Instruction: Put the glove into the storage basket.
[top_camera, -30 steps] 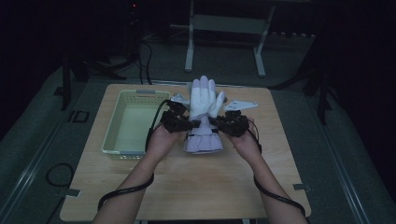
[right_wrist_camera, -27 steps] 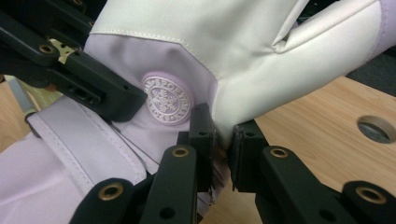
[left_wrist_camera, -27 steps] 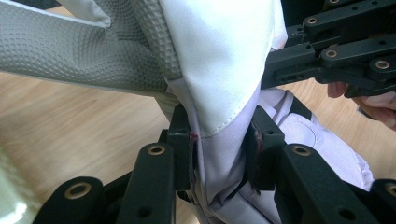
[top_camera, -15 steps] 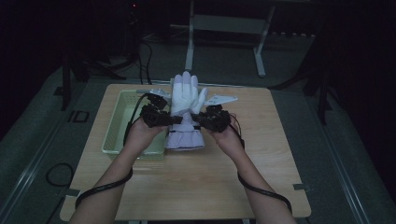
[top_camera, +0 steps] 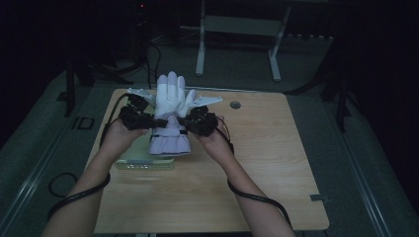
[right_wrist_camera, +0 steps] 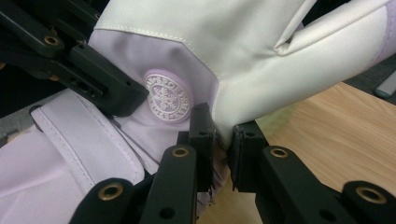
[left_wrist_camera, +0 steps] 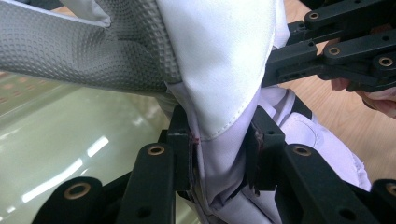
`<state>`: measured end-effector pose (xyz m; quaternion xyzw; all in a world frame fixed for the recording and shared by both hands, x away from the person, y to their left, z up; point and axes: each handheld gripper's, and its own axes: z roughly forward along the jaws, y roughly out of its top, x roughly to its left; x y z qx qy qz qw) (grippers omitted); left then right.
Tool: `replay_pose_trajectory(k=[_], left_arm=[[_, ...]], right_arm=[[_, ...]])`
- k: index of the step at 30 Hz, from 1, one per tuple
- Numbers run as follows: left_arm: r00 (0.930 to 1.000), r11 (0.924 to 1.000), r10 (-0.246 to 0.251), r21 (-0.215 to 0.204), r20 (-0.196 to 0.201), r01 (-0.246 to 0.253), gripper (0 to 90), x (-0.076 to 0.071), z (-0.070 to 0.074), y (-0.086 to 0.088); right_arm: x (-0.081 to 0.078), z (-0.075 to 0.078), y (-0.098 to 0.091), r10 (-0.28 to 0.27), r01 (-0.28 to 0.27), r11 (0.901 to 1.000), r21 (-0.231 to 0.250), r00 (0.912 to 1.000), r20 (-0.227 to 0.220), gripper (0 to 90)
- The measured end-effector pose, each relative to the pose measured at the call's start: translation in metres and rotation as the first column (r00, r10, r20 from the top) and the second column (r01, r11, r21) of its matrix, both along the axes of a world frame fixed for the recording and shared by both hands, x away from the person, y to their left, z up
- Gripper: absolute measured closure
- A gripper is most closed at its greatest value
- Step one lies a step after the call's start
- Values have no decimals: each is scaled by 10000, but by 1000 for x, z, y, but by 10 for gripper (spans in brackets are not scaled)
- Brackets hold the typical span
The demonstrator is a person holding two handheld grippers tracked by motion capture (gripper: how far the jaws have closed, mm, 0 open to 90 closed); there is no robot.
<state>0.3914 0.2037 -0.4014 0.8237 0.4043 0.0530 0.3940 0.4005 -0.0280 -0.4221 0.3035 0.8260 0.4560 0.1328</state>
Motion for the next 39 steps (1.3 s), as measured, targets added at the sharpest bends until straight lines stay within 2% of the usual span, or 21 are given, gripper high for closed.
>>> replay_pose_trajectory(k=[5,11,14,16,17,25,29,31,37,39], left_arm=[[9999,9998,152,99,79,-153,679,-3,3,25],[9992,9995,325,3,213,-325,677,-7,1,57],[9989,9993,375,-67,281,-374,677,-6,-4,67],[9989,9993,375,-67,281,-374,677,-6,-4,67],[9989,9989,409,-229,243,-404,674,-2,-15,73],[9980,9974,629,-337,-91,-632,673,11,-50,71],[9975,9978,626,-206,-331,-633,673,17,-64,67],[9961,9976,658,-177,-582,-669,673,20,-72,66],[9948,9970,757,-92,-676,-765,666,22,-92,64],[9934,9969,781,60,-840,-778,661,23,-97,63]], right_arm=[[0,3,26,93,-94,10000,14,9999,51,811],[0,3,59,347,-348,9994,48,9994,93,811],[2,1,68,331,-331,9994,83,9994,44,811],[2,-1,70,321,-322,9995,62,9995,78,811],[4,-6,75,255,-255,9997,14,9997,12,811],[16,-34,82,-121,105,9986,-525,9995,-301,811],[21,-49,83,-279,237,9969,-751,9981,-547,811],[23,-55,83,-326,269,9955,-908,9976,-613,811],[25,-72,87,-506,395,9897,-1372,9957,-782,812],[26,-77,89,-538,398,9875,-1524,9946,-892,811]])
